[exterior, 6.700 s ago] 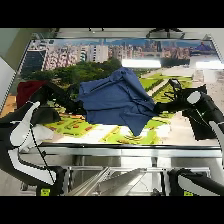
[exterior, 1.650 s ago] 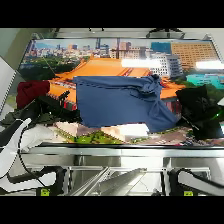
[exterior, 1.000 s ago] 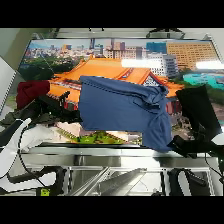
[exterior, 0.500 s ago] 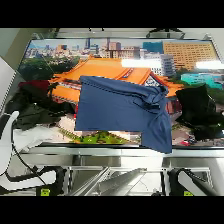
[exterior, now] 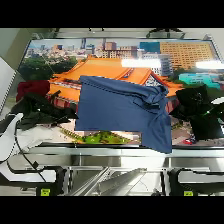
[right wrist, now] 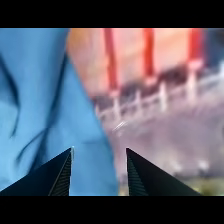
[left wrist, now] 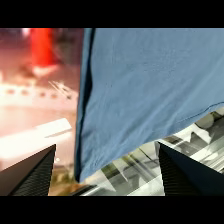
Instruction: Fold the shirts.
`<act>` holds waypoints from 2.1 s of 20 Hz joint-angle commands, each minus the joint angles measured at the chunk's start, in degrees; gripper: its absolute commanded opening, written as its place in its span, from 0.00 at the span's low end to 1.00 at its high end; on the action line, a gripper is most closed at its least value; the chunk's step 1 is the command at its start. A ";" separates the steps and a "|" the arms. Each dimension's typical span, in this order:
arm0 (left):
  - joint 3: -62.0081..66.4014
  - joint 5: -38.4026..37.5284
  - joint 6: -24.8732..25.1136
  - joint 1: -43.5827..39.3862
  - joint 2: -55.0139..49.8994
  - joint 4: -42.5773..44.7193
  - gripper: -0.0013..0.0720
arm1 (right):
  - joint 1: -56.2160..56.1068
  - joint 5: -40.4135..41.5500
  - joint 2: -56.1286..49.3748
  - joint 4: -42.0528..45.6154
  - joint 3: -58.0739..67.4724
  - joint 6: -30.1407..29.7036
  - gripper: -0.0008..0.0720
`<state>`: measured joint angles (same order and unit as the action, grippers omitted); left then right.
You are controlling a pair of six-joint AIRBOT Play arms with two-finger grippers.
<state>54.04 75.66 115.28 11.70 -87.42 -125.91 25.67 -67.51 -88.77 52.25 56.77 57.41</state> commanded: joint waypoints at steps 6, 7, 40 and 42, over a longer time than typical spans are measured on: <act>-0.46 -0.79 1.25 -6.49 -6.47 -1.79 0.57 | -2.12 0.04 -5.68 -1.07 2.71 -4.39 0.54; -0.44 -0.98 1.25 -6.49 -6.49 -1.81 0.34 | -3.08 -0.72 -5.97 -1.07 2.71 -4.83 0.54; 62.97 9.70 -1.31 24.48 31.06 -19.80 0.04 | 15.54 -2.60 40.96 -33.46 50.01 -7.69 0.04; 59.76 10.32 -1.25 21.05 25.64 -21.44 0.04 | 9.88 -5.64 35.76 -33.81 47.87 -7.80 0.04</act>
<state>114.89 84.64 114.41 34.83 -55.92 -146.10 39.70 -72.27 -49.30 16.91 106.08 50.22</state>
